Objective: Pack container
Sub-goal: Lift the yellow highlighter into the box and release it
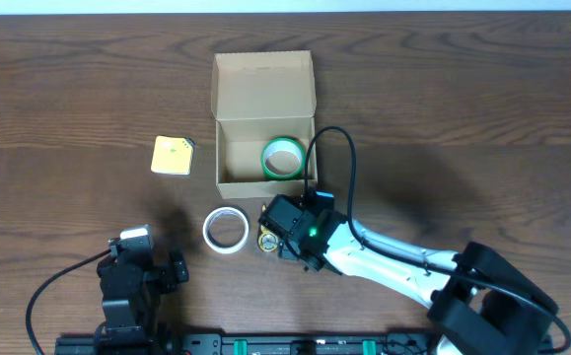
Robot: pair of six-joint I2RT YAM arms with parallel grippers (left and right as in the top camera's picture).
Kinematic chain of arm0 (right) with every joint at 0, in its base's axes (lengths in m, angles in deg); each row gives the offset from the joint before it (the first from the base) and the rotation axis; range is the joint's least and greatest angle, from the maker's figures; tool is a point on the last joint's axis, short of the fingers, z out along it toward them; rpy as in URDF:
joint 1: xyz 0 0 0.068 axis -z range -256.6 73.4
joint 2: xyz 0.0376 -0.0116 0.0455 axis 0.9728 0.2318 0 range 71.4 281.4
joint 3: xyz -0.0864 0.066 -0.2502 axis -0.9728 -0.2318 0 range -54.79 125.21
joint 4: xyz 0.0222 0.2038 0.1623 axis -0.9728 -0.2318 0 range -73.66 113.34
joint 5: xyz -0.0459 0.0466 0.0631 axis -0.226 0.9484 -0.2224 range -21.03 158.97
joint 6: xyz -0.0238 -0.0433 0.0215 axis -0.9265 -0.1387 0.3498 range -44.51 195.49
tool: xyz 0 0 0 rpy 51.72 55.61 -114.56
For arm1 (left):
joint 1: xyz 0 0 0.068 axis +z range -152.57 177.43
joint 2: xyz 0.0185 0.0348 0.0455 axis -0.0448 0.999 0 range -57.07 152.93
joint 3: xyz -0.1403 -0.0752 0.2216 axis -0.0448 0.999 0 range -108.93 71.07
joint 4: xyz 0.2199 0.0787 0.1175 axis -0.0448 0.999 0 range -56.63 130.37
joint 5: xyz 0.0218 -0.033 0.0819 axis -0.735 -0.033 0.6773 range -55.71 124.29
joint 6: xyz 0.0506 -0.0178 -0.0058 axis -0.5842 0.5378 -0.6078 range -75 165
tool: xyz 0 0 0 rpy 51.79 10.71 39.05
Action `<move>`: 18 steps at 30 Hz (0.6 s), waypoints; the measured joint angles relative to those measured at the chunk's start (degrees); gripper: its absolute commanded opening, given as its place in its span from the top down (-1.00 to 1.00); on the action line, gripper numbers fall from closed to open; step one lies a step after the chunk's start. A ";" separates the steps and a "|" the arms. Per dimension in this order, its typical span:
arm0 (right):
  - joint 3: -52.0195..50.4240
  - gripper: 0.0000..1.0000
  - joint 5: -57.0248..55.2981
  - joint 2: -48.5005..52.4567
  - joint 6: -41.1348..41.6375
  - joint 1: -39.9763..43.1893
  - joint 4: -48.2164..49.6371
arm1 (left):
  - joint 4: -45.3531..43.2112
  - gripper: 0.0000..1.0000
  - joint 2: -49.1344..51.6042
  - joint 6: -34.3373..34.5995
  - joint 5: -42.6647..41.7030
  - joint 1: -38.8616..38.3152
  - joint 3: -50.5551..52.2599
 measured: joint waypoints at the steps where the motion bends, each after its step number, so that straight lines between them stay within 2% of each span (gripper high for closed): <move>1: 0.00 -0.19 -0.04 0.00 -0.09 0.00 0.02 | 0.00 -0.91 0.00 -0.02 -0.02 0.00 0.00; 4: 0.04 -0.11 -0.50 1.29 -0.37 0.00 -0.02 | 0.00 -0.91 0.00 -0.02 -0.02 0.00 0.00; 7: 0.72 0.34 -1.38 2.16 -1.18 -0.02 -0.02 | 0.00 -0.90 0.00 -0.02 -0.02 0.00 0.00; 10: 1.20 0.68 -1.84 2.56 -2.86 -0.02 0.02 | 0.00 -0.90 0.00 -0.02 -0.02 0.00 0.00; 13: 1.77 0.77 -1.05 2.75 -4.72 0.00 -0.61 | 0.00 -0.91 0.00 -0.02 -0.02 0.00 0.00; 18: 3.93 0.91 0.85 3.43 -5.86 -0.02 -9.40 | 0.00 -0.90 0.00 -0.02 -0.02 0.00 0.00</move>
